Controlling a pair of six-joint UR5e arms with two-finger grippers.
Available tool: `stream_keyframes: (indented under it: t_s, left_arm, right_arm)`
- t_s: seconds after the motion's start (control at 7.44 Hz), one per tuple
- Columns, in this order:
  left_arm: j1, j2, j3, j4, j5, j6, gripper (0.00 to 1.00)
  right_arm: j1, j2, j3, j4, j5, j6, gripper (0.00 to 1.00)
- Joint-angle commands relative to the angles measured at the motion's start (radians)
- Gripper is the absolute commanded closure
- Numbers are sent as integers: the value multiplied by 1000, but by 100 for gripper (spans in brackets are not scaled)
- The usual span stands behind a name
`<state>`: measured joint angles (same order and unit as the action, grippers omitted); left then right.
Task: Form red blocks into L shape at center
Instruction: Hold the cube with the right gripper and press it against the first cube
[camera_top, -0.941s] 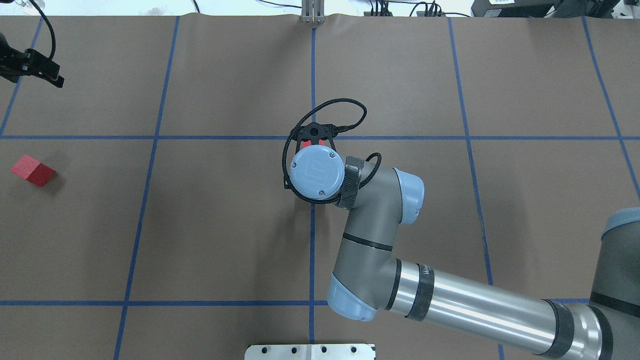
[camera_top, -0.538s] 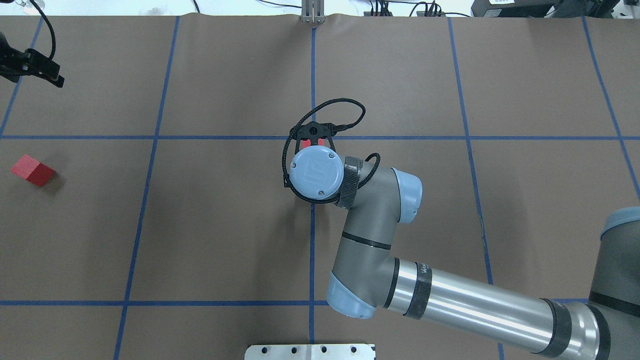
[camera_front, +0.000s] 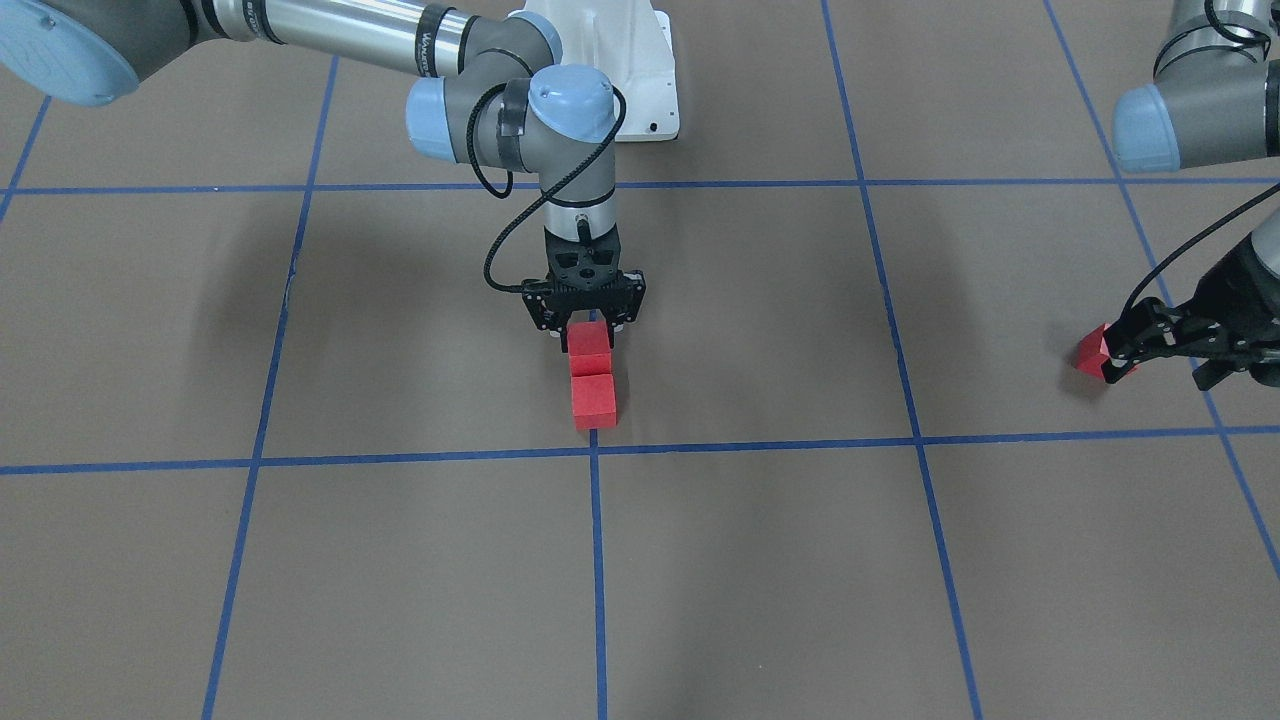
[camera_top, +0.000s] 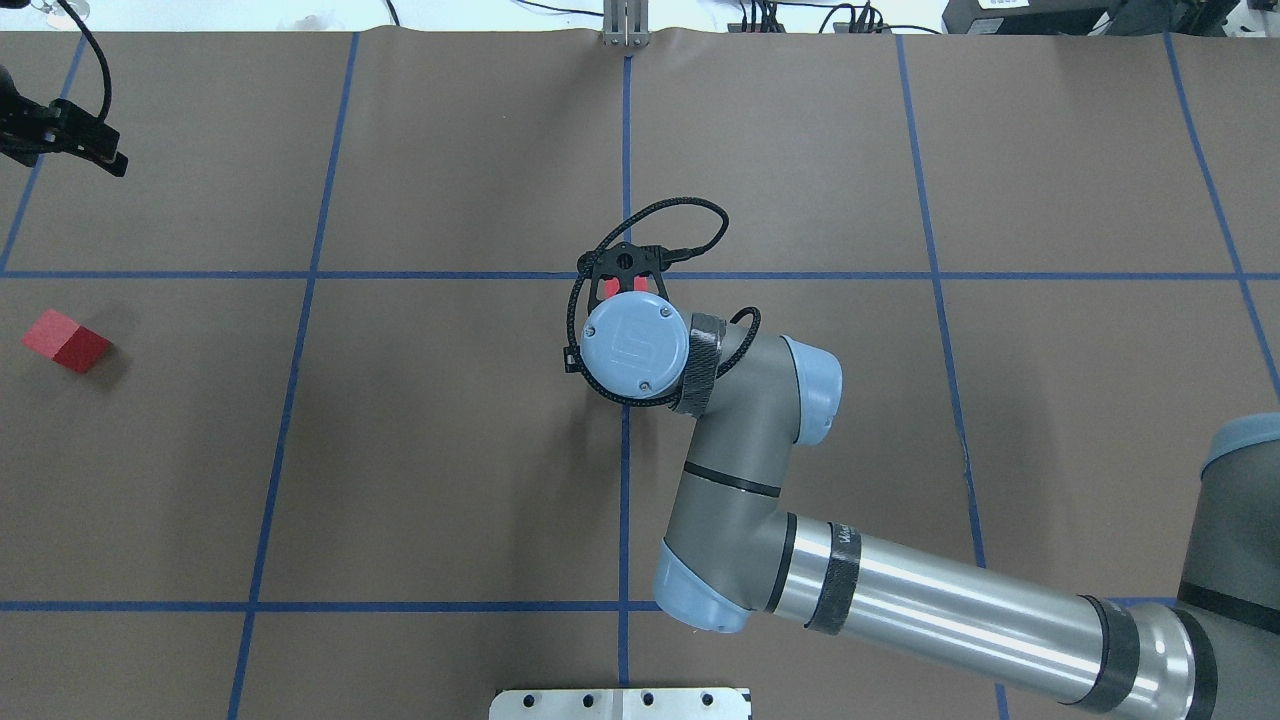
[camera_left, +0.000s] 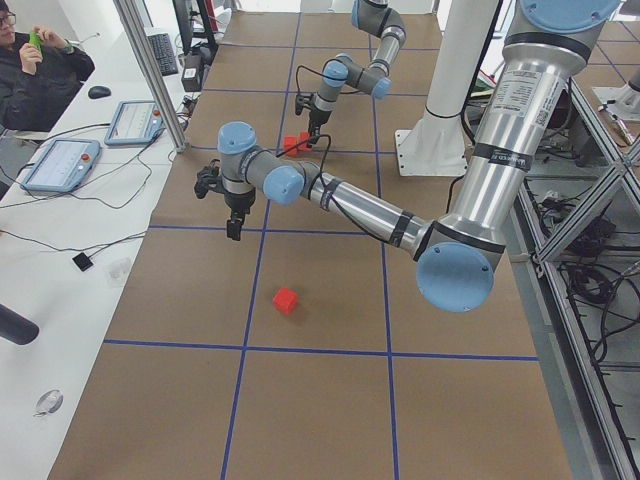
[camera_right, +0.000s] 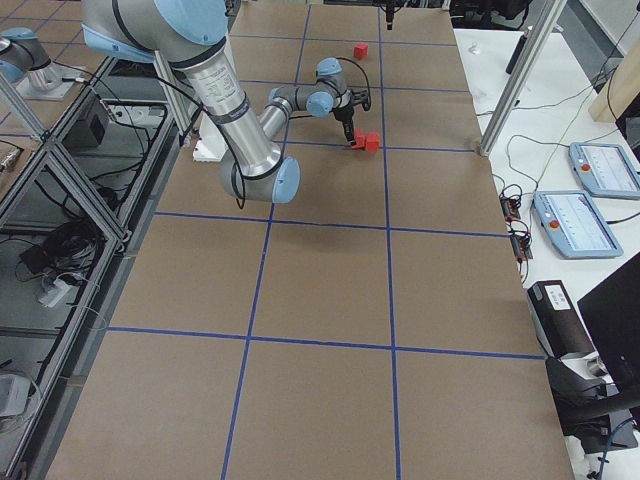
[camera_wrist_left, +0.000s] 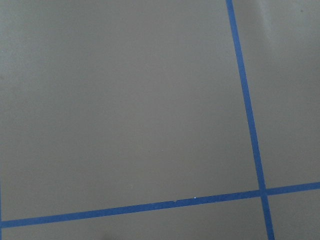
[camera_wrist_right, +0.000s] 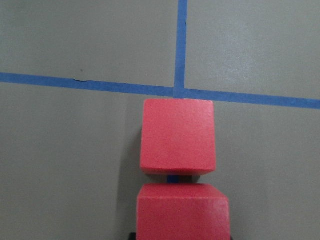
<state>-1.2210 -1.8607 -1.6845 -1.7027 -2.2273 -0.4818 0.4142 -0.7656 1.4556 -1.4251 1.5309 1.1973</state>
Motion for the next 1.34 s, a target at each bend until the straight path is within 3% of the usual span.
stream_keyframes:
  t_s: [0.0,1.21]
  left_arm:
    - [0,0,0,0,0,0,1]
    - [0,0,0,0,0,2,1]
  right_arm:
    - [5,0,-6,29,-3,-5,100]
    - [9,2,-18,61,-8,-50,100]
